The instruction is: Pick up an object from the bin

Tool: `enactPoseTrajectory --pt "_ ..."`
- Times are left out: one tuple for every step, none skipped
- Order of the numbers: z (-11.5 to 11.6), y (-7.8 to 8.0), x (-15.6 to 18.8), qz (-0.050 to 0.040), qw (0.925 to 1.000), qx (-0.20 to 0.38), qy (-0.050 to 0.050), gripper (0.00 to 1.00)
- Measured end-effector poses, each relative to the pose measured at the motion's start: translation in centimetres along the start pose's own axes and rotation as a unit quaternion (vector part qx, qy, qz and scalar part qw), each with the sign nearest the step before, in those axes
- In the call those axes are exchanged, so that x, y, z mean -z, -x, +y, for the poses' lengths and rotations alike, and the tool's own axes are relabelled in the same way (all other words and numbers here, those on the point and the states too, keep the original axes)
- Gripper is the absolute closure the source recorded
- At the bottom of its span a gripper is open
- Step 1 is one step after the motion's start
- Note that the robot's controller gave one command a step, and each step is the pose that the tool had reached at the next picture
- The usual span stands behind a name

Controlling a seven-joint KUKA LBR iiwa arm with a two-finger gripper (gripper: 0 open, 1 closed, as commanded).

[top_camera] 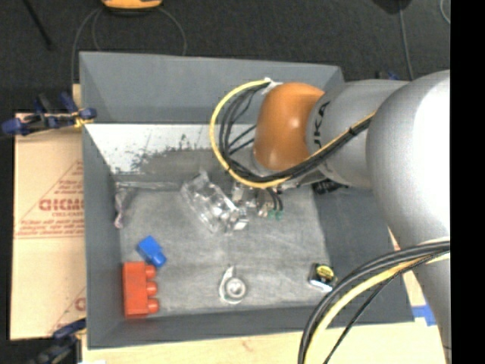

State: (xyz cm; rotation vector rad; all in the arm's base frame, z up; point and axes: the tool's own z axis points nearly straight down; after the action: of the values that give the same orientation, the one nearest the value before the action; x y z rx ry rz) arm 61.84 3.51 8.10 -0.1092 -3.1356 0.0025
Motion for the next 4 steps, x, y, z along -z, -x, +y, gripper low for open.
enactPoseTrajectory --pt "1.2 -1.5 13.5 -0.008 0.9999 0.01 0.001 1.0" --pt "2.2 -3.8 7.2 -0.0007 0.9907 -0.136 0.002 1.0" --pt "2.0 -4.2 10.4 -0.0053 0.9995 -0.03 0.001 1.0" --pt "5.9 -6.0 6.2 -0.002 0.9932 0.117 0.001 1.0"
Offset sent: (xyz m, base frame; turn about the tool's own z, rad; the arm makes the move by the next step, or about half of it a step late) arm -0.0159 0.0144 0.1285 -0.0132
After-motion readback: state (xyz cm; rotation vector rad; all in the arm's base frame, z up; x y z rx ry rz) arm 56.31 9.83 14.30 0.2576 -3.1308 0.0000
